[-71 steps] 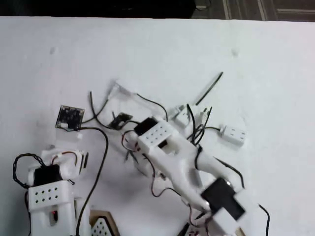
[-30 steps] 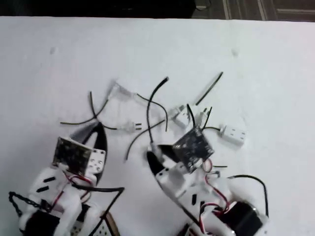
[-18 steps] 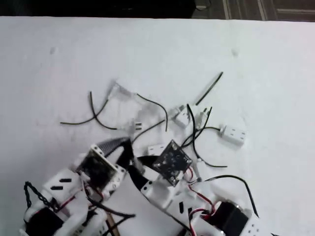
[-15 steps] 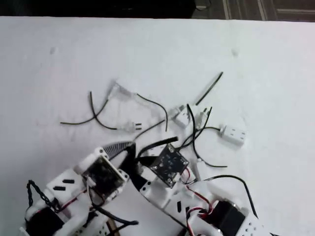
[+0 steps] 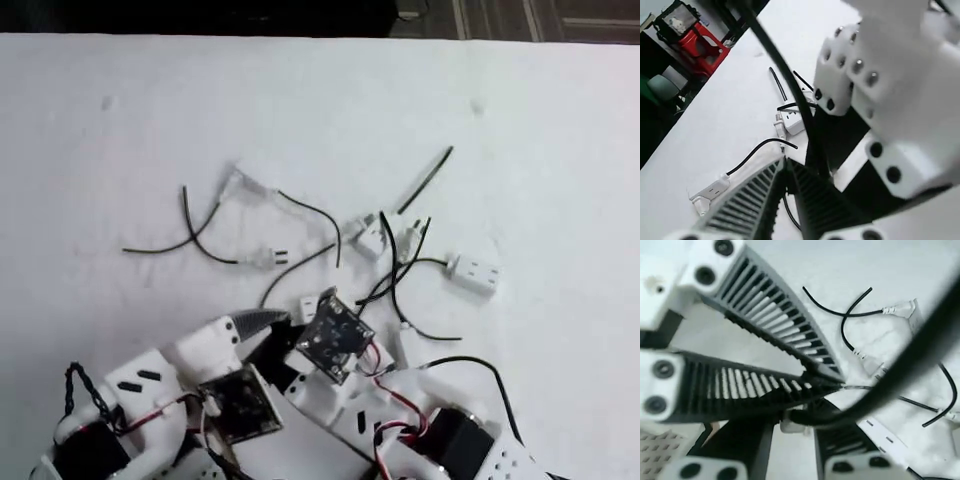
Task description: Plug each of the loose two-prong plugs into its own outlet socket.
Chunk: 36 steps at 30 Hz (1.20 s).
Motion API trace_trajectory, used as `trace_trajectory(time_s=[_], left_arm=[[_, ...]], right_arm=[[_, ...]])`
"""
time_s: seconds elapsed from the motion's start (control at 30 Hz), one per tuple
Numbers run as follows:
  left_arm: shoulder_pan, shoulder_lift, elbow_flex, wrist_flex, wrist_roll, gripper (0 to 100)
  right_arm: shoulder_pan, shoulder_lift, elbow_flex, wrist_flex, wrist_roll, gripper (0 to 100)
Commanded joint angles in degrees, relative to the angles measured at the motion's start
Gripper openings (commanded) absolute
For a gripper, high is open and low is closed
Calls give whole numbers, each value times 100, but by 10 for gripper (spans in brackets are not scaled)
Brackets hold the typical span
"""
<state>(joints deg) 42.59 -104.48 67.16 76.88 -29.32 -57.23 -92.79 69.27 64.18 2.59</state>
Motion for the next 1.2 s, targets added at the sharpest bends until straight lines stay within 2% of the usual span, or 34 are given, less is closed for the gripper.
trace_trajectory(time_s=[0.0,0.13,0.4,0.5,0.7,0.97,1.03,1.17], left_arm=[[136,-22,-53,88,-149,23],[-163,-22,-70,-53,-167,24],[-2299,-4,-26,-738,-114,28],[-2686,22,-18,-651,-114,24],[-2695,558,-70,-607,-141,27],[-2457,3503,-923,-1125,-352,30],[-2220,4198,-1187,-1081,-519,75],[-2035,5402,-1547,-1116,-360,253]], right_arm=[[330,-57,-53,-4,62,16],[1015,-57,-53,-4,62,16],[2589,-110,-88,-4,-35,16],[3231,-66,-88,-4,-396,16],[3952,-66,-79,-4,-677,16],[4980,-66,-53,-4,-686,16],[5226,-66,-53,-4,-686,16],[5560,-66,-53,-4,-686,16]])
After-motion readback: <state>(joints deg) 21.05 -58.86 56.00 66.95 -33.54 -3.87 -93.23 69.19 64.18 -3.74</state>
